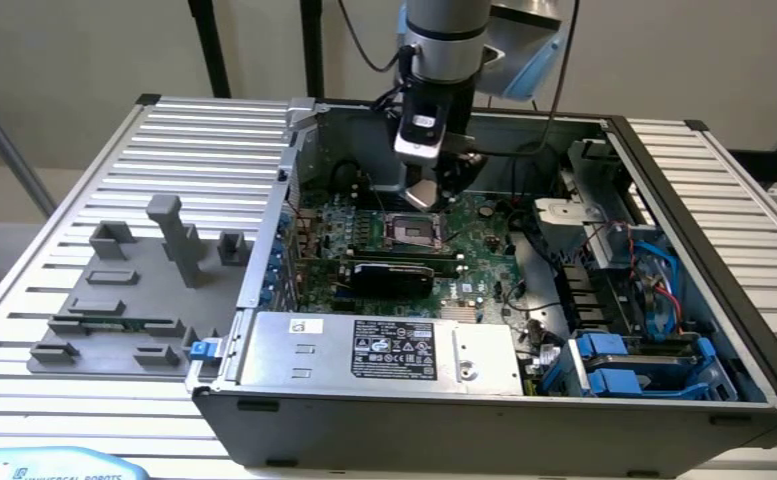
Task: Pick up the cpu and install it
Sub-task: 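Place the cpu into insertion slot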
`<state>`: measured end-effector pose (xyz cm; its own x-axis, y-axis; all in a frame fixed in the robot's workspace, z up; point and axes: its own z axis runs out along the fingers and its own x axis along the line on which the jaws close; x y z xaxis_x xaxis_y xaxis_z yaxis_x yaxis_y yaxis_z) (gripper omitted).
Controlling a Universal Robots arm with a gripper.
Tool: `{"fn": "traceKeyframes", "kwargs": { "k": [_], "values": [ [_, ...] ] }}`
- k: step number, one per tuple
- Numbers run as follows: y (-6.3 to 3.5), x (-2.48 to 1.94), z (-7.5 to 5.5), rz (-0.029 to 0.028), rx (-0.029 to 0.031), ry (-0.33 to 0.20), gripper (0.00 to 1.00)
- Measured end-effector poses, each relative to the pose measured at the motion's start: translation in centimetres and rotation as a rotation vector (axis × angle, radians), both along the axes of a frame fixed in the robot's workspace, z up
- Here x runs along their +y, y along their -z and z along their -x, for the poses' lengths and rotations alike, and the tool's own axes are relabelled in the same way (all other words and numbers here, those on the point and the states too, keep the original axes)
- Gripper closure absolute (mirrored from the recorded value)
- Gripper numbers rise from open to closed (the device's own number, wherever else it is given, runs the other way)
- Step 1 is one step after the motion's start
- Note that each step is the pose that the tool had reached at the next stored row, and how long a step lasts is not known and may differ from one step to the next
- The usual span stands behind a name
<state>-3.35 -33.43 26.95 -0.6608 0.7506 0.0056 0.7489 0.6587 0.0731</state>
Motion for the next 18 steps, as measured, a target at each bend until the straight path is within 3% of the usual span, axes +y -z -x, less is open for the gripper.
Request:
{"fn": "traceKeyframes", "kwargs": {
  "k": [18],
  "values": [
    [1.09,0.00,0.0,0.0000,0.0010,0.327,0.45]
  ]
}}
